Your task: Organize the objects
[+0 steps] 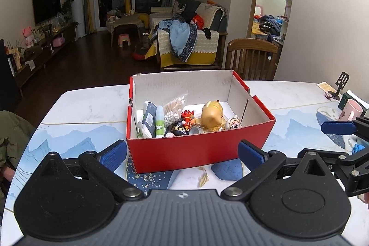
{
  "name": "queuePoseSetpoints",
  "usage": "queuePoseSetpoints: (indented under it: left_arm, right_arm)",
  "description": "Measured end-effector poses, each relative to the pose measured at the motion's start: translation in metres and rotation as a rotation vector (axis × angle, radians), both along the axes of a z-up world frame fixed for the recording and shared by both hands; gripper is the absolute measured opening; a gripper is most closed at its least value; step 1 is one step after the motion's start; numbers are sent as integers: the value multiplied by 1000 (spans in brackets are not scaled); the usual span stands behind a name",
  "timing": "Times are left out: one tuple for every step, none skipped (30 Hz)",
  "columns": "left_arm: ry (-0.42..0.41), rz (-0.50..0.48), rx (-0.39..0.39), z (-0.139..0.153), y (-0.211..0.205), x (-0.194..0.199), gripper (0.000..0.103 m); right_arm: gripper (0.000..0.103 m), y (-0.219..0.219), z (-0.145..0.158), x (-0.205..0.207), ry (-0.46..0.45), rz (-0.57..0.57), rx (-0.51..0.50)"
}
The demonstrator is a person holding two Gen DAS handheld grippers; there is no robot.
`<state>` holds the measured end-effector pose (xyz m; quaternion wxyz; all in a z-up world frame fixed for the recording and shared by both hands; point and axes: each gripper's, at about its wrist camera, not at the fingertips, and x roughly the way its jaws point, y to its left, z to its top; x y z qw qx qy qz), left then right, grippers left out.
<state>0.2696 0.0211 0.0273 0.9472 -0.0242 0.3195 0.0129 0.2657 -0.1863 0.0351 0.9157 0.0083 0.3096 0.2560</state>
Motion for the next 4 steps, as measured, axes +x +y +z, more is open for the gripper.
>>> queuePoseSetpoints:
  left_arm:
    - [0, 1, 1, 0, 0, -1, 103]
    - [1, 3, 2, 0, 0, -1, 103]
    - [3, 2, 0, -1, 0, -1, 103]
    - [6, 2, -1, -1, 0, -1, 103]
  right_arm:
    - [103, 0, 0, 0, 1, 0, -1]
    - [103, 0, -1, 0, 3, 1, -3]
    - [103, 0, -2, 0, 5, 0, -4]
    - [103, -1, -3, 0, 8, -3, -7]
